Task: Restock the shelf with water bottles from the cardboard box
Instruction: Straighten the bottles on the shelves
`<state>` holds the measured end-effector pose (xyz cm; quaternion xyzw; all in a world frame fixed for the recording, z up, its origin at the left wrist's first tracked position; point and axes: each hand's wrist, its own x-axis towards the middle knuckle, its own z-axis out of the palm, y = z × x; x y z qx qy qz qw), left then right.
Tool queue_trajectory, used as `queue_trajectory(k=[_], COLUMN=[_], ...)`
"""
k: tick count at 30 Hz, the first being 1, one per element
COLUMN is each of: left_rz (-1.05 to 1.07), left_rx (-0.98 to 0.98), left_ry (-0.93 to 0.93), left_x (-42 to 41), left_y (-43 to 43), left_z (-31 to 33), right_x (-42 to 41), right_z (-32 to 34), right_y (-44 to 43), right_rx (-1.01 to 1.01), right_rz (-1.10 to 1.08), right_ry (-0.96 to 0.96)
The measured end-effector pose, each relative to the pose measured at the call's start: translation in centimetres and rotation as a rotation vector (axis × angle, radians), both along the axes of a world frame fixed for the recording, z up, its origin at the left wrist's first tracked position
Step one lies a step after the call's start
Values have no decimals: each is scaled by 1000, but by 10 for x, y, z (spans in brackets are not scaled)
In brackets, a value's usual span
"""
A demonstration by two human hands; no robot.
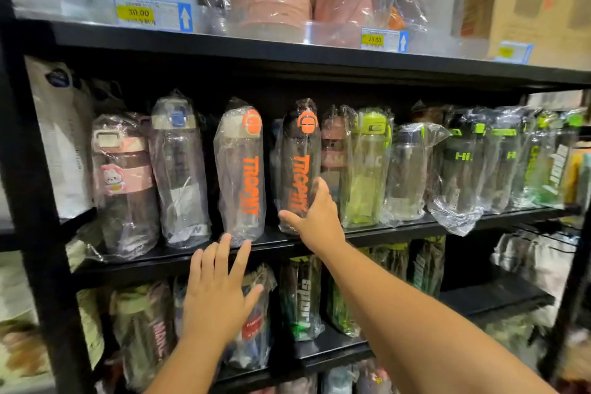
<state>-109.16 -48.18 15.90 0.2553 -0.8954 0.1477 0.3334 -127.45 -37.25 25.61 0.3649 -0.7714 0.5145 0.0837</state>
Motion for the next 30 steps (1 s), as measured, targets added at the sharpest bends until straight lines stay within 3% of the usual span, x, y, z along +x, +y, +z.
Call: queue_trajectory(k=[5, 12, 16, 18, 24, 27, 30], left_rz=[-21, 92, 156, 103, -114, -78, -19], left_rx=[40, 127, 262, 230, 58, 67, 73], left_ry=[-8, -56, 79, 155, -28, -139, -132], left_x=[4, 0, -18, -37, -117, -140, -148], left_y=[2, 16, 48, 73, 132, 138, 138], left_z=[4, 12, 28, 33, 42, 39, 29], right_x=[4, -17, -41, -53, -75, -81, -83], right_z=[-1, -3, 1, 2, 5, 2, 1], right_y=[28, 70, 89, 95, 87, 81, 75], right_rx=[-16, 127, 56, 9, -26, 1, 13], right_rz=[-2, -42, -202, -280, -225, -225, -263], right_ry=[23, 176, 280, 259, 286, 320, 312])
